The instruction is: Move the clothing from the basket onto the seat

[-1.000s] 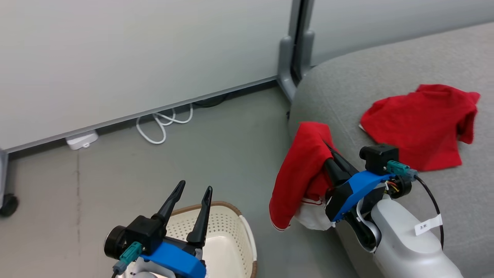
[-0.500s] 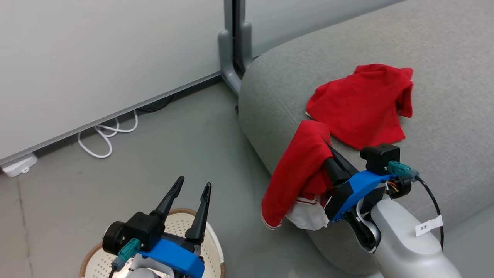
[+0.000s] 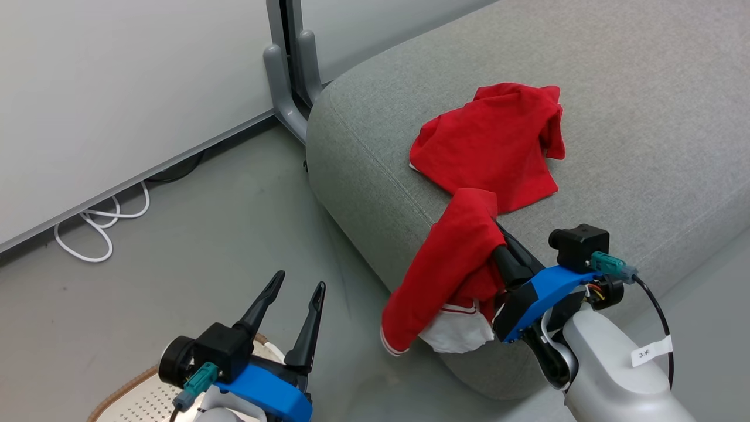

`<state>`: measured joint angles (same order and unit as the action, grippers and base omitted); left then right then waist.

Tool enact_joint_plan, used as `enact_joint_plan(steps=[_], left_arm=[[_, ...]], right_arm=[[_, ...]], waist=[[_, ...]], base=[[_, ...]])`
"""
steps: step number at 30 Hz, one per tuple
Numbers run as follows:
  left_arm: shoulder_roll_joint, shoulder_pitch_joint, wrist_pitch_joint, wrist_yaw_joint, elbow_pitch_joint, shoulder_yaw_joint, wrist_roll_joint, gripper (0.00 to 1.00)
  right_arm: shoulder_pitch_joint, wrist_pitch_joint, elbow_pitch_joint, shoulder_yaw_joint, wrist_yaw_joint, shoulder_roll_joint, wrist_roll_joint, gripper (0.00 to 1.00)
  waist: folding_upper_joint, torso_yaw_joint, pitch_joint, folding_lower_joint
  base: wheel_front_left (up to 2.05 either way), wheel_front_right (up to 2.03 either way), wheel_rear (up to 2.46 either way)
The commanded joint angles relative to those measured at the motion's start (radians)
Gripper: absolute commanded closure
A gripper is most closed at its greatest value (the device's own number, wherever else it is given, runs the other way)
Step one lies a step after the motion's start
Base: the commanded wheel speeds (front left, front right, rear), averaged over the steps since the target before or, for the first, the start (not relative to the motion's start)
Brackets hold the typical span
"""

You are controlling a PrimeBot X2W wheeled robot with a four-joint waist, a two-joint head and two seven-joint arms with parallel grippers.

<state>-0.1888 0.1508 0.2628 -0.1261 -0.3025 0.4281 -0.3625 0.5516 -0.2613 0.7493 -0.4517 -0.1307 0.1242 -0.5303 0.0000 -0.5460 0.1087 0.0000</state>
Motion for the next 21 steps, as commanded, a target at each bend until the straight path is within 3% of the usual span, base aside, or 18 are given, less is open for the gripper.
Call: enact_joint_plan(steps=[1, 12, 21], left_arm=[[-0.007, 0.020, 0.003, -0.008, -0.004, 0.002, -0.007, 0.00], [-0.011, 0.017, 0.003, -0.005, -0.011, 0.010, -0.018, 0.00], [-0.018, 0.002, 0.003, -0.005, 0.012, -0.015, 0.000, 0.00]], right_arm=[[-0.007, -0.006, -0.008, 0.005, 0.000, 0.000, 0.004, 1.00], [-0.015, -0.006, -0.011, 0.018, 0.000, -0.009, 0.018, 1.00], [0.082, -0.006, -0.050, 0.050, 0.000, 0.025, 0.002, 1.00]], waist=[[0.0000, 0.000, 0.000, 0.0000], [0.0000, 0.002, -0.005, 0.0000], [0.0000, -0.002, 0.027, 0.0000]], base=[[0.00, 0.00, 0.00], [0.00, 0.00, 0.00], [0.00, 0.00, 0.00]])
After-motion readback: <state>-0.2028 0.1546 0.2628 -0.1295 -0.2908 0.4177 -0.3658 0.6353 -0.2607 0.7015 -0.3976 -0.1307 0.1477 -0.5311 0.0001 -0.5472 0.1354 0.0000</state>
